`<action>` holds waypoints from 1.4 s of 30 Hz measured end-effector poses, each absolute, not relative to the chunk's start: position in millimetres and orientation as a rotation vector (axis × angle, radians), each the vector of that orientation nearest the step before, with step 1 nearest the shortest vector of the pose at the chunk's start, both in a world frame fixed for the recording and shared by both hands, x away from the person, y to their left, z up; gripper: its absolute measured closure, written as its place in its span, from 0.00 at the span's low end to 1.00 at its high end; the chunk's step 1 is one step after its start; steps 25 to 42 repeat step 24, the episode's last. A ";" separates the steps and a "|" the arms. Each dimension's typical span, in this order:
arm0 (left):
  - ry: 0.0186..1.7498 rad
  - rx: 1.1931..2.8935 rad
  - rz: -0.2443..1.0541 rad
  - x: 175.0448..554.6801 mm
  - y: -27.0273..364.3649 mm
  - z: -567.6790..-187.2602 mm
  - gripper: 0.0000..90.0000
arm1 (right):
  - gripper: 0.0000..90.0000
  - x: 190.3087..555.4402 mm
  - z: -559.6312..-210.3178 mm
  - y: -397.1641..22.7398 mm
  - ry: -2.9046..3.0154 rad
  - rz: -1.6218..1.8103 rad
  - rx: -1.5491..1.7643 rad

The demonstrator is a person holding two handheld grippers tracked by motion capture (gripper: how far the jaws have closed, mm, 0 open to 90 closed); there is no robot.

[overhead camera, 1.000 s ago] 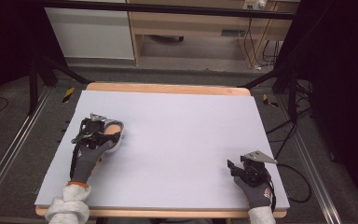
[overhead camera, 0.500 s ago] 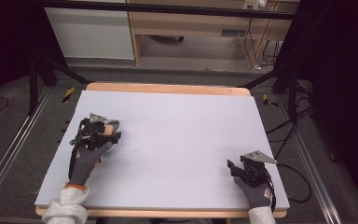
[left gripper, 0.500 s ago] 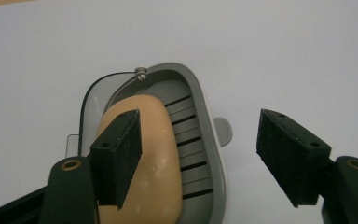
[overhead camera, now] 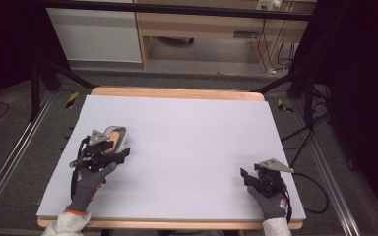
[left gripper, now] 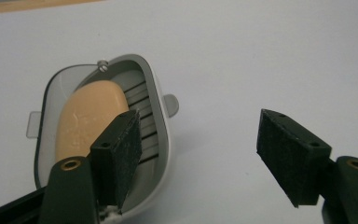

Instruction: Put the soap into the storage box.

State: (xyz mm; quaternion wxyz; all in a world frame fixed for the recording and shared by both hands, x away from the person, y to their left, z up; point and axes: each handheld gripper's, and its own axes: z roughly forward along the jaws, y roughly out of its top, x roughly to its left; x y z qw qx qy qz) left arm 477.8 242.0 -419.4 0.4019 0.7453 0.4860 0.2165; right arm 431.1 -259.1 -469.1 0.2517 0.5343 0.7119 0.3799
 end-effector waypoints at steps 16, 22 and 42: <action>1.244 1.856 0.599 437.2 266.5 -440.1 0.30 | 0.45 429.4 -471.5 -263.2 1.926 1.020 1.470; 1.263 1.846 0.625 428.0 277.9 -448.3 0.29 | 0.44 428.7 -473.1 -265.5 1.925 1.016 1.483; 1.280 1.859 0.647 425.1 281.8 -452.7 0.29 | 0.44 428.4 -473.0 -265.7 1.922 1.014 1.480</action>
